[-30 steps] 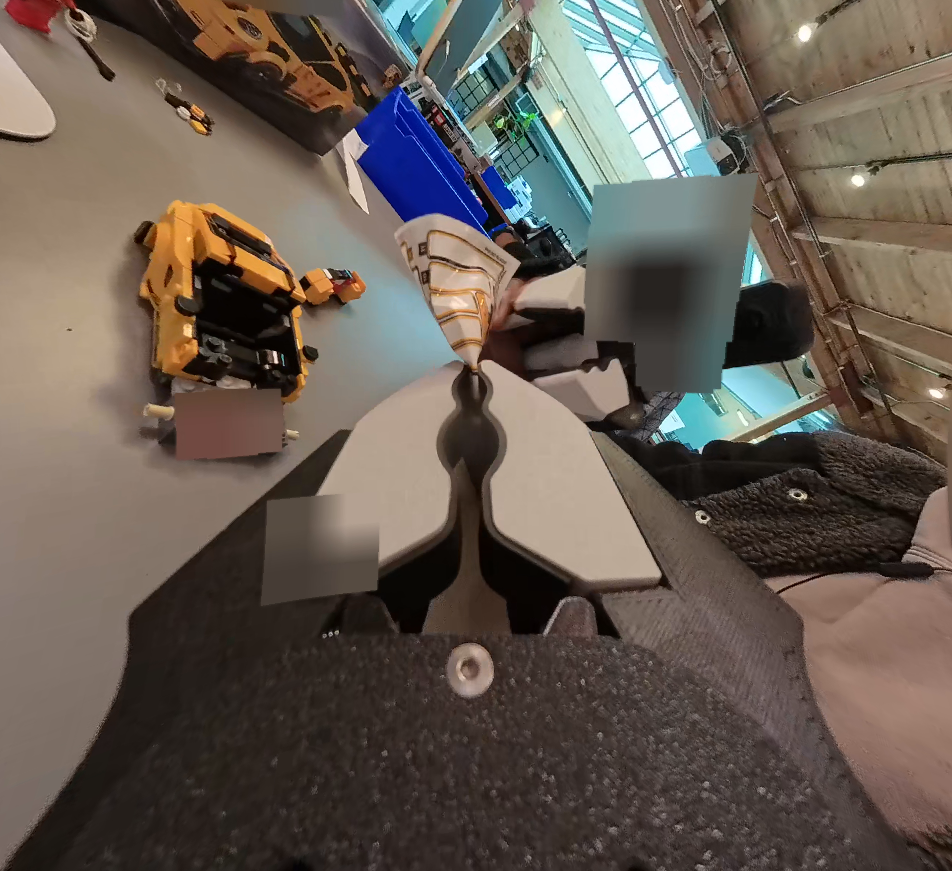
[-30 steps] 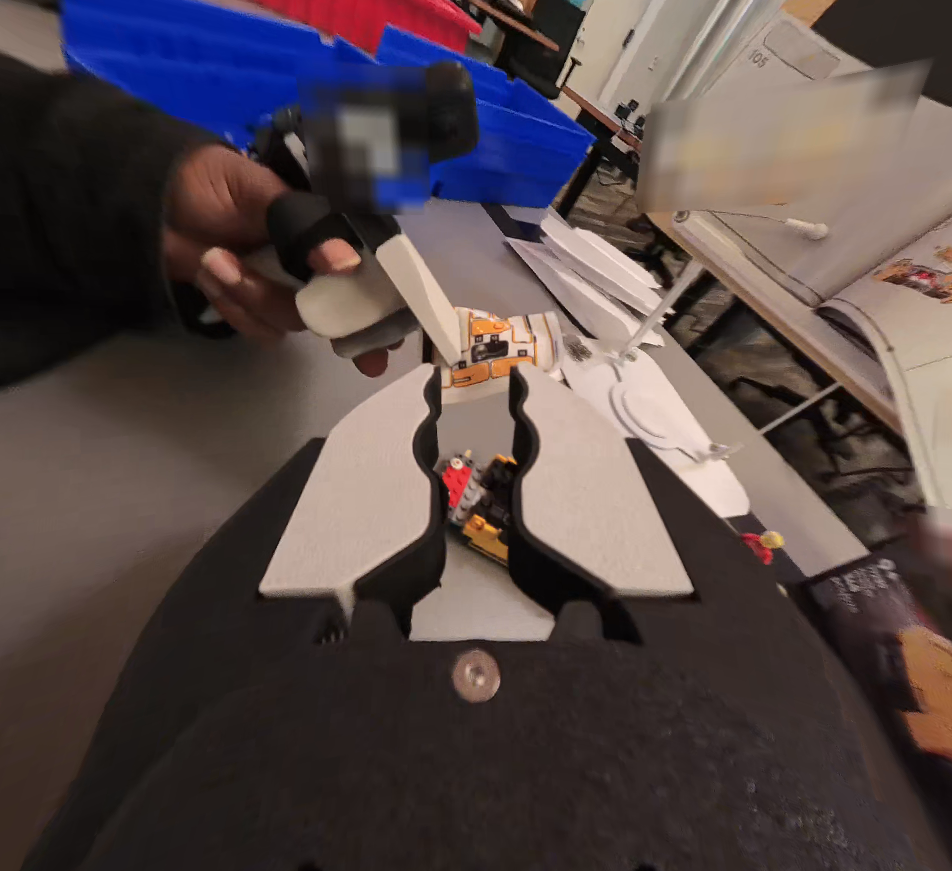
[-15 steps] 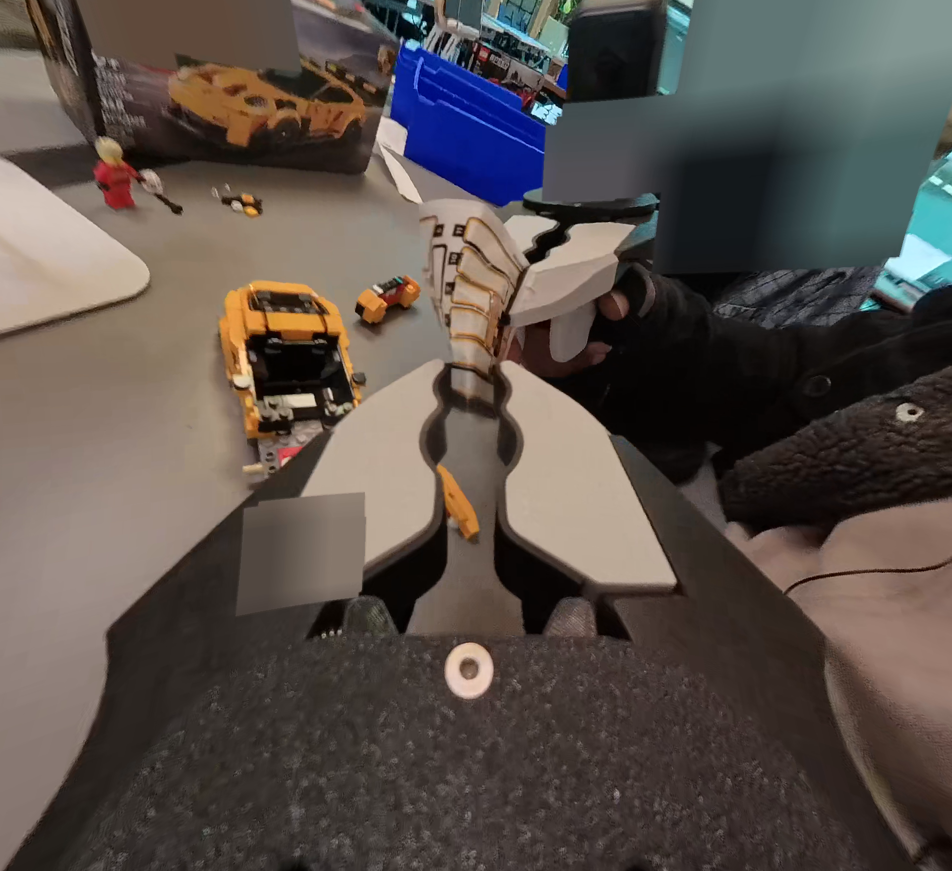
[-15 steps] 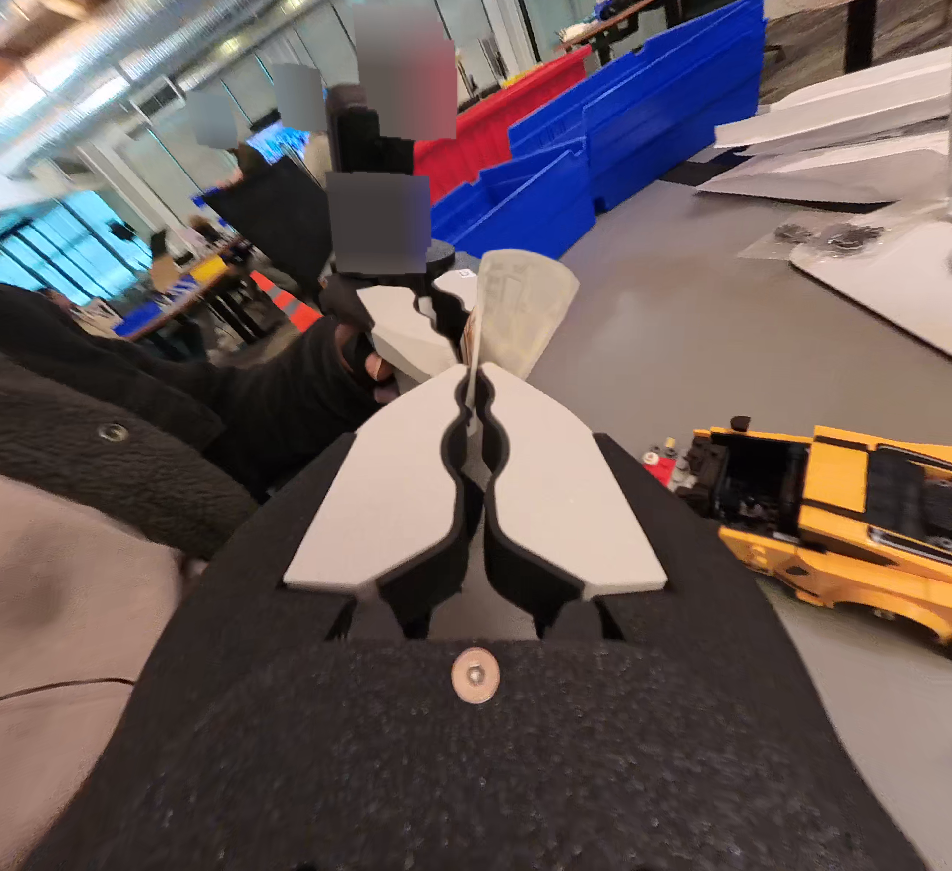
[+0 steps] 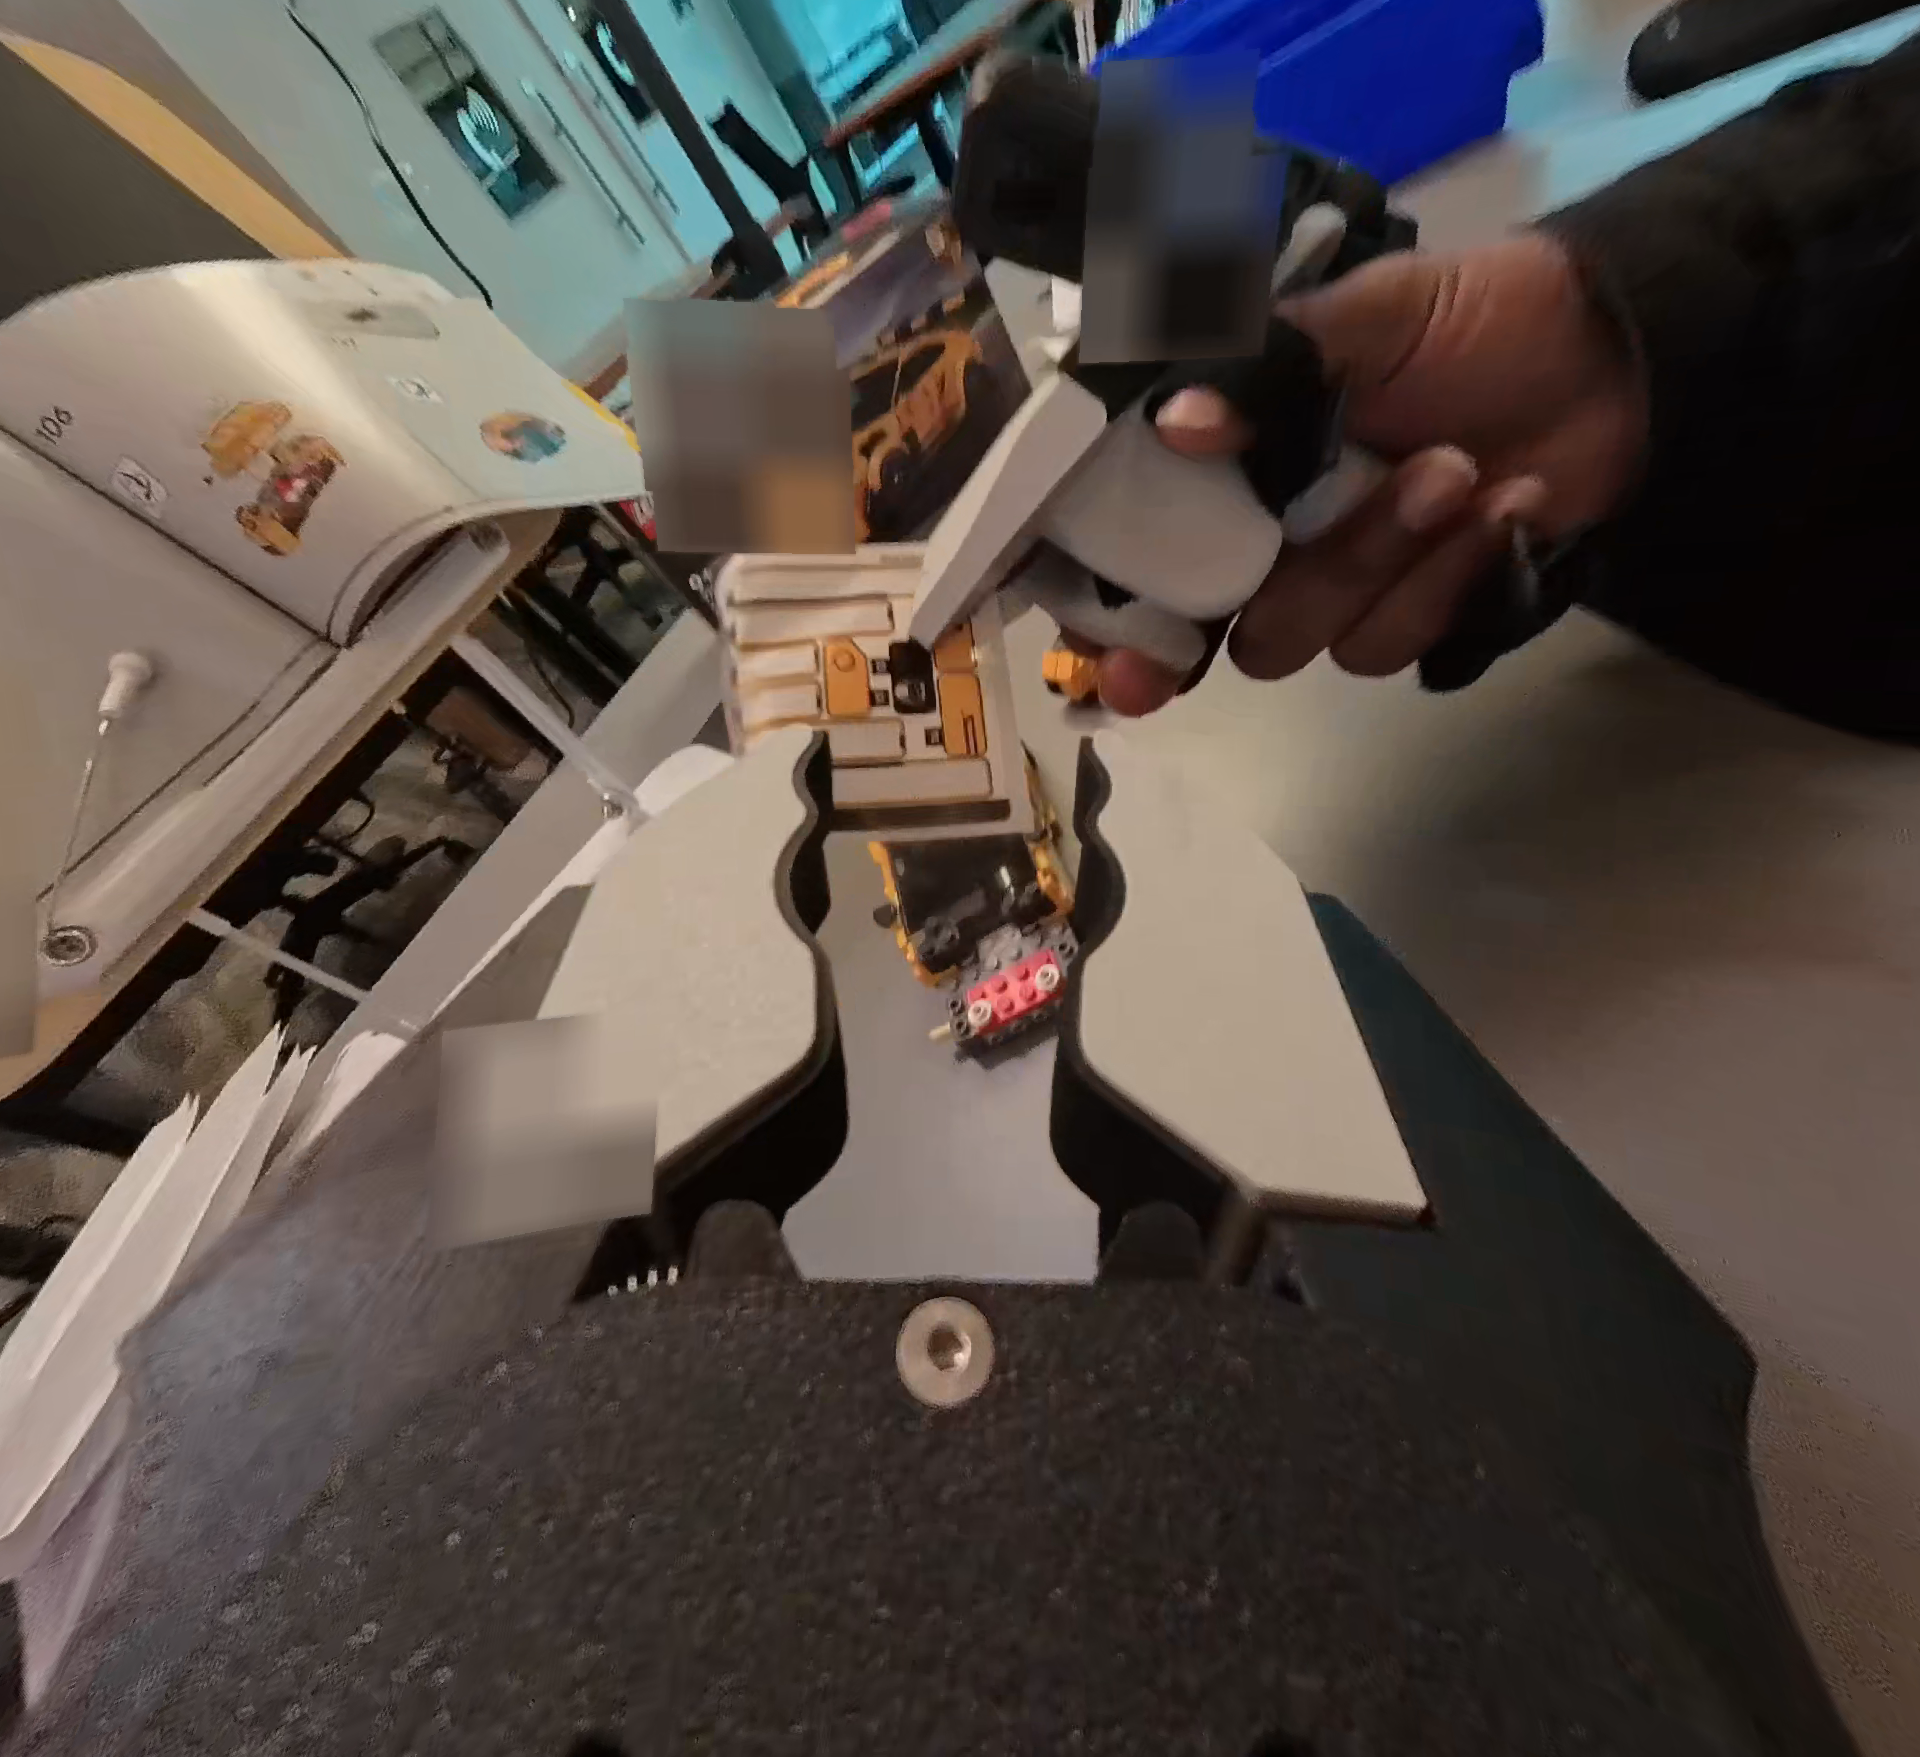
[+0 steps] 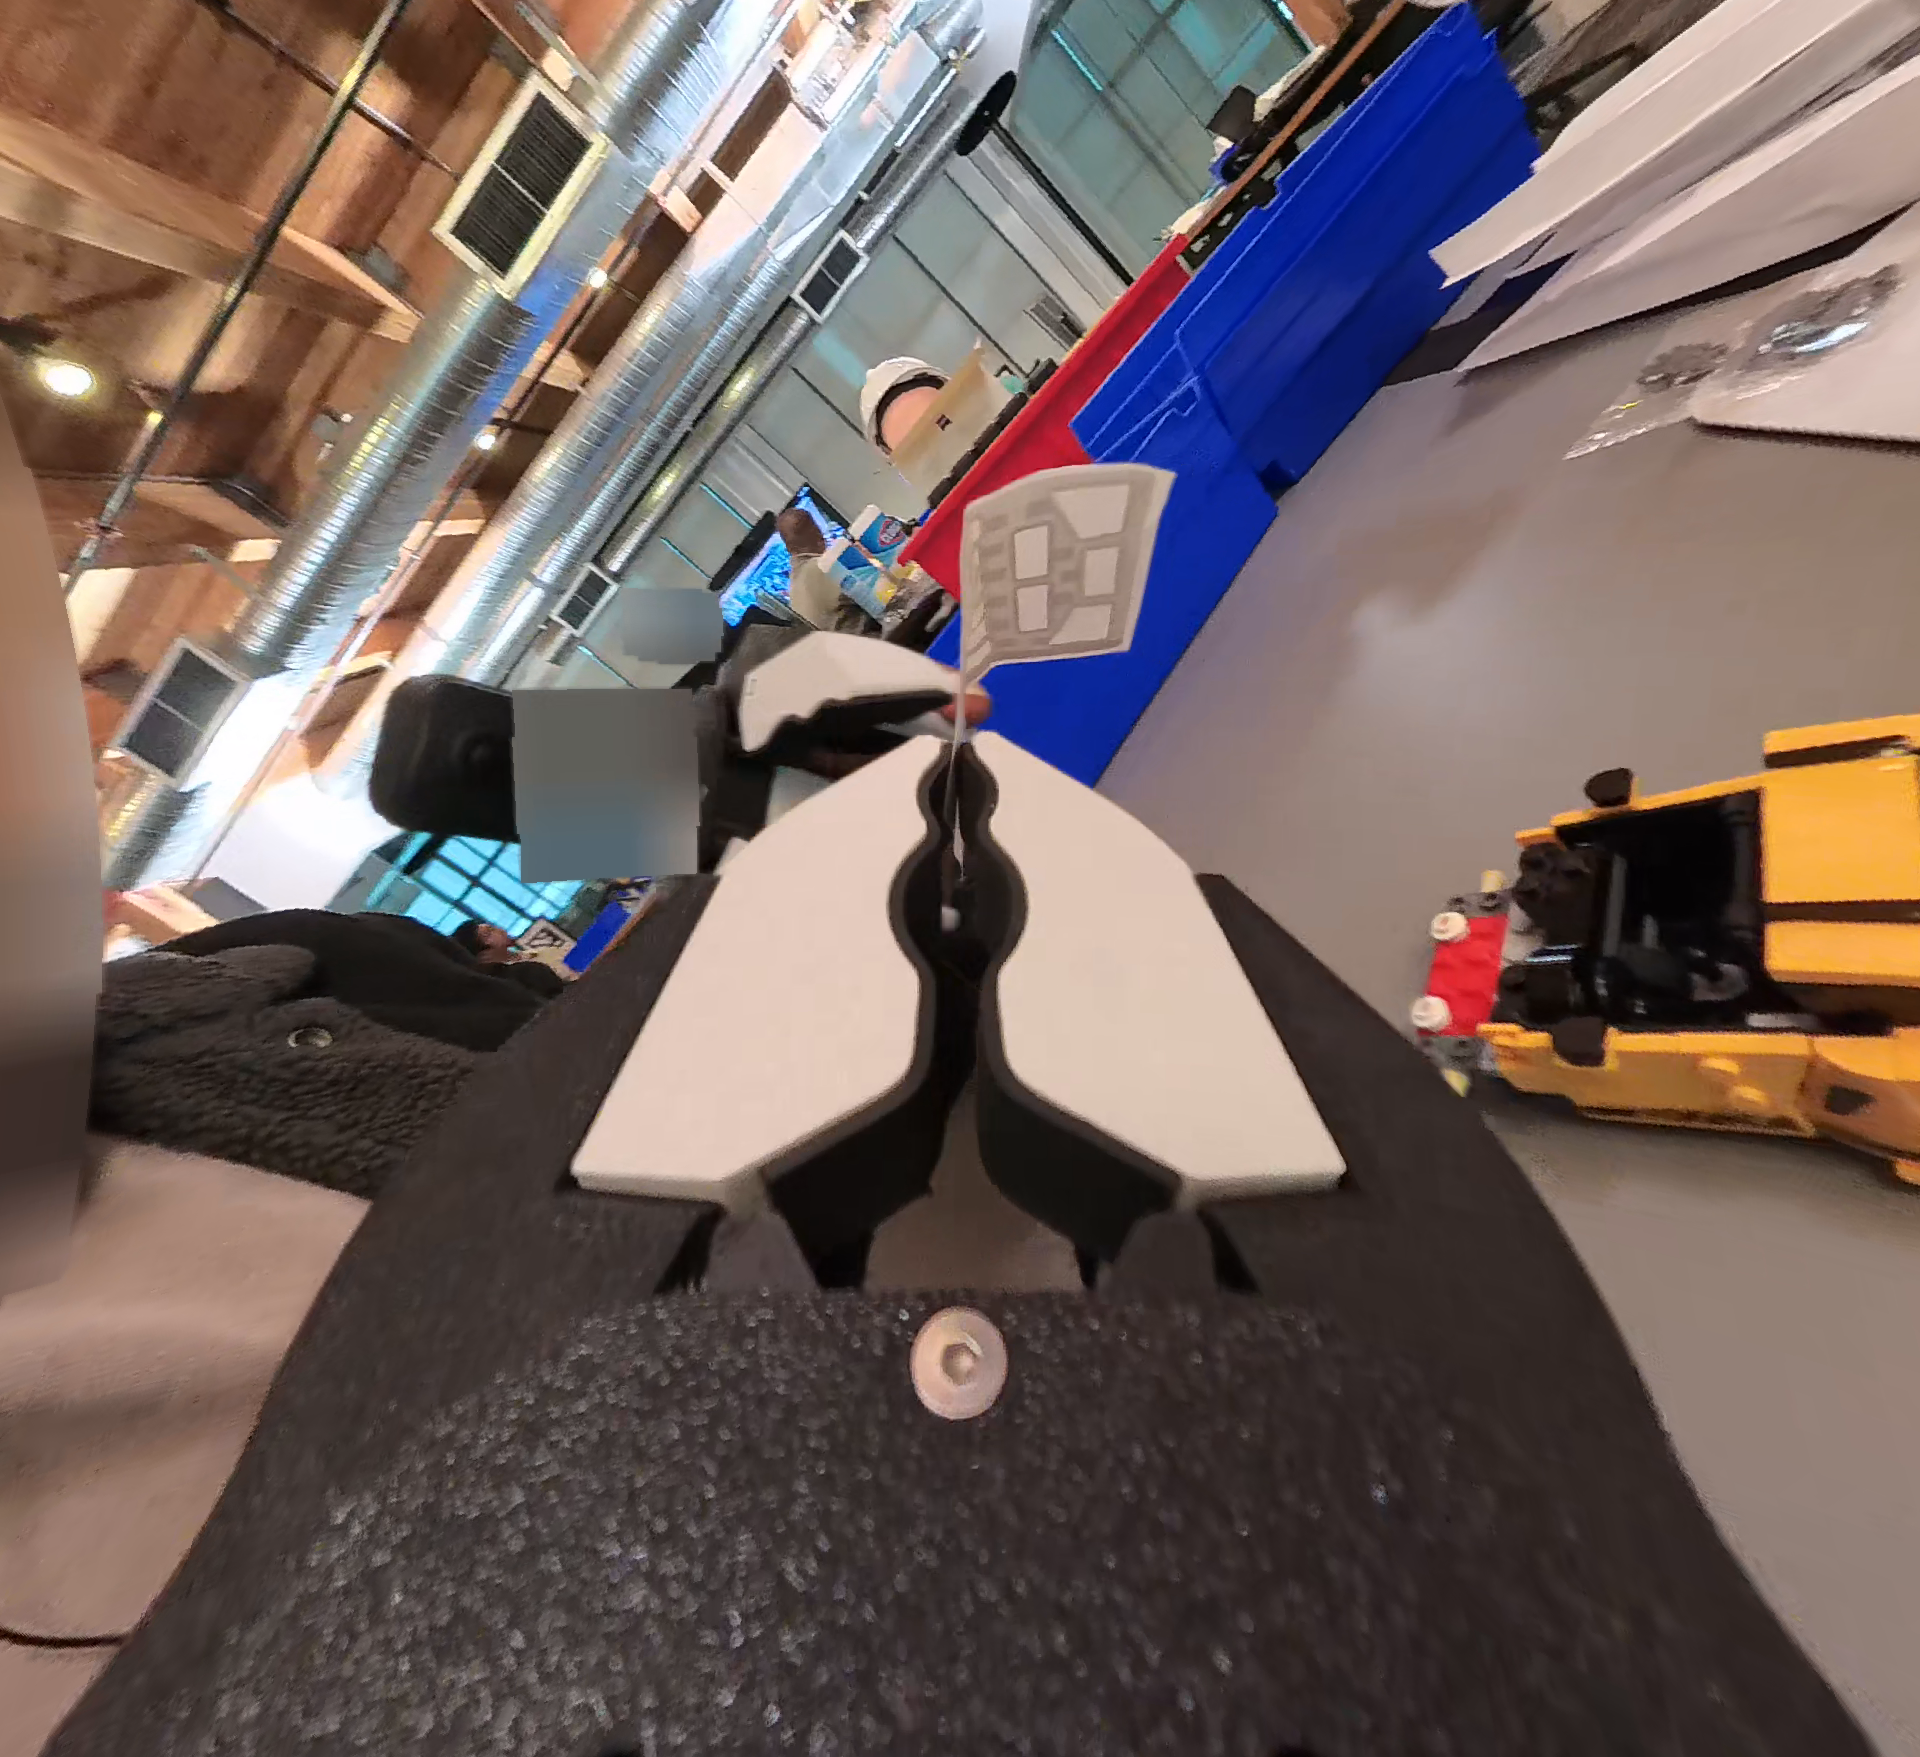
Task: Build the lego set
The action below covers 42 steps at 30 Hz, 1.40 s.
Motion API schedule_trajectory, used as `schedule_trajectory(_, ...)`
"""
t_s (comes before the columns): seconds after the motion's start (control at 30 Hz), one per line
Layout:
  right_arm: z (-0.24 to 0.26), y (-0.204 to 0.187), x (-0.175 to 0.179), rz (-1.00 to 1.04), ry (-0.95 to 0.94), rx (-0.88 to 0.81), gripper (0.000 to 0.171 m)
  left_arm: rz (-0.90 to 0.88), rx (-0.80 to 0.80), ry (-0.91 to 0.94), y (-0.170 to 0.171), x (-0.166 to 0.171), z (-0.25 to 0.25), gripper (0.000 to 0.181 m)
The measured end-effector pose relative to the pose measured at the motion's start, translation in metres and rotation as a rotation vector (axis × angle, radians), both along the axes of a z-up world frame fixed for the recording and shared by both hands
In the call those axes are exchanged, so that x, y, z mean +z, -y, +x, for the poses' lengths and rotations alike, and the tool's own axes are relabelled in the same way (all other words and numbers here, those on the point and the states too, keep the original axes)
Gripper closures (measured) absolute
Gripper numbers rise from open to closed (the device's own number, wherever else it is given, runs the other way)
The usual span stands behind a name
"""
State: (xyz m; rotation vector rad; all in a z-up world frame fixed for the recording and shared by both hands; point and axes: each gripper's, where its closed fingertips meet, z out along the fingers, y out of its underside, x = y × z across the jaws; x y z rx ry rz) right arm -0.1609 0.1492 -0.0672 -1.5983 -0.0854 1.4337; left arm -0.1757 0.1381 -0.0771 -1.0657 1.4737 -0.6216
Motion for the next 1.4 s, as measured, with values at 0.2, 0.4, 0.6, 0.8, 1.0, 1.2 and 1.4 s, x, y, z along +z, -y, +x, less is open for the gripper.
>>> schedule_trajectory(0.2, -0.011, 0.007, 0.006, -0.026, -0.12, 0.082, 0.171, 0.116, 0.044, -0.058, -0.003, -0.011, 0.003, 0.135)
schedule_trajectory(0.4, -0.017, 0.016, 0.013, -0.06, -0.246, 0.186, 0.171, 0.039, 0.008, -0.005, 0.002, -0.006, 0.003, 0.14)
schedule_trajectory(0.6, -0.017, 0.02, 0.007, -0.038, -0.129, 0.222, 0.171, -0.195, -0.08, 0.108, 0.003, 0.012, -0.005, 0.144)
schedule_trajectory(0.8, -0.023, 0.038, -0.027, 0.099, 0.491, 0.271, 0.171, -0.306, -0.134, 0.089, -0.007, 0.02, -0.017, 0.128)
schedule_trajectory(1.0, -0.036, 0.062, -0.054, 0.181, 0.81, 0.401, 0.171, -0.315, -0.372, -0.275, 0.044, -0.041, -0.015, 0.159)
schedule_trajectory(1.2, -0.013, 0.035, -0.013, 0.325, 0.657, 0.144, 0.149, -0.576, -0.335, -0.059, 0.027, -0.012, -0.009, 0.181)
schedule_trajectory(1.4, -0.019, 0.024, 0.001, 0.304, 0.424, 0.078, 0.144, -0.98, -0.398, 0.299, 0.008, 0.029, -0.013, 0.181)
